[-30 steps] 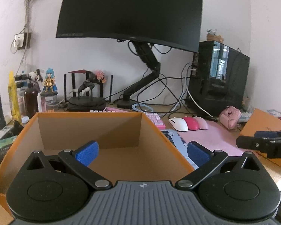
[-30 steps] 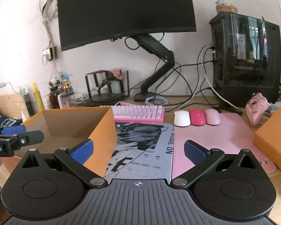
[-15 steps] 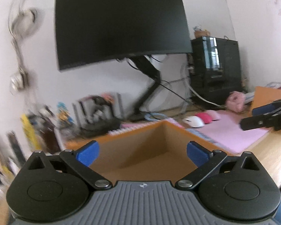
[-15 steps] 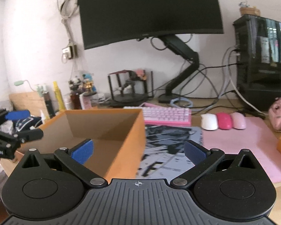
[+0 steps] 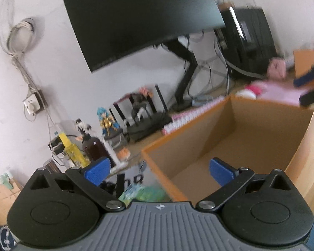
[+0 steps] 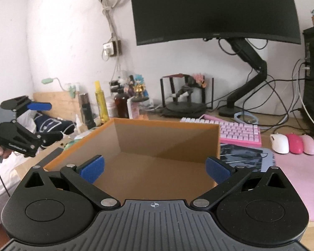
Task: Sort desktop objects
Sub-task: 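Grasp the green floral 'face' tissue pack with the left gripper, then lift the tissue pack with the left gripper and carry it over the cardboard box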
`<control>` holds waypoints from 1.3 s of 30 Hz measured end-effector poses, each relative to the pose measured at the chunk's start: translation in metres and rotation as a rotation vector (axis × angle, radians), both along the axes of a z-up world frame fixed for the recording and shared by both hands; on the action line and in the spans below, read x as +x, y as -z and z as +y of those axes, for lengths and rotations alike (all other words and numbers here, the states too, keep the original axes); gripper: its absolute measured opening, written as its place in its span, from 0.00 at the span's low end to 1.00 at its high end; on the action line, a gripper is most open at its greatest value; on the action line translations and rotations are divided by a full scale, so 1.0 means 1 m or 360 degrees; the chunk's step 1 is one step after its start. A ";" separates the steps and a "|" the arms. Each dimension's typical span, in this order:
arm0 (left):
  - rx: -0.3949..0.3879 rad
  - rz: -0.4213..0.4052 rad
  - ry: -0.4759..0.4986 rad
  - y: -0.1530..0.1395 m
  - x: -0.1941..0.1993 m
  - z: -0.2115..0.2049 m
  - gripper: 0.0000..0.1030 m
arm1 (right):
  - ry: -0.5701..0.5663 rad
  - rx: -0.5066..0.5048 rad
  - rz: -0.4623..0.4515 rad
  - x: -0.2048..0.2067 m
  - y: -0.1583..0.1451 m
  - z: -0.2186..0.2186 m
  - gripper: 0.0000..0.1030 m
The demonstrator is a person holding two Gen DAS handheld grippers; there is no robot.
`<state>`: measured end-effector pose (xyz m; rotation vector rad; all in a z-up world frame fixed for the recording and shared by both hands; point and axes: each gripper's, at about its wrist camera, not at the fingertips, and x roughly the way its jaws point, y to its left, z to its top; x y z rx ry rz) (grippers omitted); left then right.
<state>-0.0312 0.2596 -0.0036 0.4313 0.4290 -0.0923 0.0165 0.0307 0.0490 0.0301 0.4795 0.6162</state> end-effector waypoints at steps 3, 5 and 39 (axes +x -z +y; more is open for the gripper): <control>0.0008 0.0079 -0.0082 0.011 0.014 0.022 1.00 | 0.0088 -0.0016 -0.0011 0.001 0.000 0.011 1.00; -0.0034 0.0115 -0.0131 0.017 0.024 0.039 1.00 | 0.0168 0.0021 0.0005 0.004 0.001 0.009 1.00; -0.0066 0.0975 0.0246 0.097 0.148 0.124 1.00 | 0.0363 0.0049 0.0098 0.017 0.015 0.028 1.00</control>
